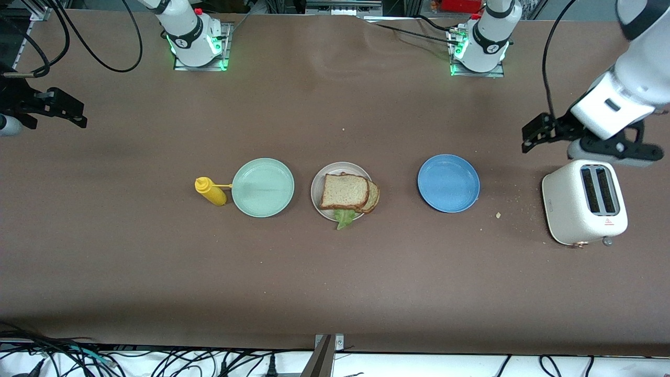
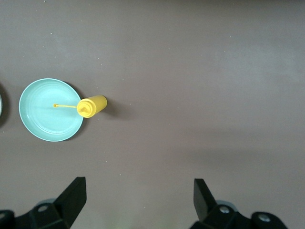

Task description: Make sandwich in beige plate with both arms

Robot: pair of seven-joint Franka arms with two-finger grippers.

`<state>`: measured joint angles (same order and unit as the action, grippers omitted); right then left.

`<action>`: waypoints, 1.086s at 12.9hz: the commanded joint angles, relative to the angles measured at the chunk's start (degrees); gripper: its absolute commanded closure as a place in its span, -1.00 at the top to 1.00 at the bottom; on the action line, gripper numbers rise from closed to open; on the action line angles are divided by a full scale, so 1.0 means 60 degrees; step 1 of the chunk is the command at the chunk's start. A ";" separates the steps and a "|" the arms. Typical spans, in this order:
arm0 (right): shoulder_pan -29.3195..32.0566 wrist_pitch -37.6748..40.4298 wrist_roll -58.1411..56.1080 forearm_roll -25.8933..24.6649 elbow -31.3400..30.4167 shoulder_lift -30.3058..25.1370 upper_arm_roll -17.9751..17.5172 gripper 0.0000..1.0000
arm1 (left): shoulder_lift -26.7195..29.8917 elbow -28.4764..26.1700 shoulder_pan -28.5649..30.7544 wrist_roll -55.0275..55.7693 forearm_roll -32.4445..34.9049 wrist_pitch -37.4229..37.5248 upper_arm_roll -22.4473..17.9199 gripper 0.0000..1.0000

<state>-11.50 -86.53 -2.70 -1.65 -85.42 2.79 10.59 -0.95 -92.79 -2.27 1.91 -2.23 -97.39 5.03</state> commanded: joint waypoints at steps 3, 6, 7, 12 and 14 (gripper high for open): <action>0.0027 -0.0007 0.0025 -0.0003 0.0043 -0.0026 -0.0023 1.00 | 0.0130 0.0082 -0.0149 0.0194 0.0548 0.0995 -0.0209 1.00; 0.0027 -0.0007 -0.0004 -0.0003 0.0028 -0.0026 -0.0023 1.00 | 0.0114 0.0084 -0.0075 0.0224 0.0547 0.1042 -0.0267 1.00; 0.0027 -0.0021 -0.0004 -0.0017 0.0028 -0.0026 -0.0023 1.00 | 0.0099 0.0055 0.0099 0.0210 0.0533 0.1042 -0.0267 1.00; 0.0012 -0.0007 0.0010 -0.0017 0.0043 -0.0026 -0.0037 1.00 | 0.0040 0.0069 0.0247 0.0239 0.0533 0.1056 -0.0253 1.00; 0.0012 -0.0007 0.0025 -0.0003 0.0028 -0.0026 -0.0037 1.00 | 0.0040 0.0070 0.0232 0.0239 0.0533 0.1057 -0.0209 1.00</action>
<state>-11.51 -86.57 -2.70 -1.65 -85.42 2.79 10.58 -0.12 -93.69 -0.83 2.31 -0.84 -92.17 3.23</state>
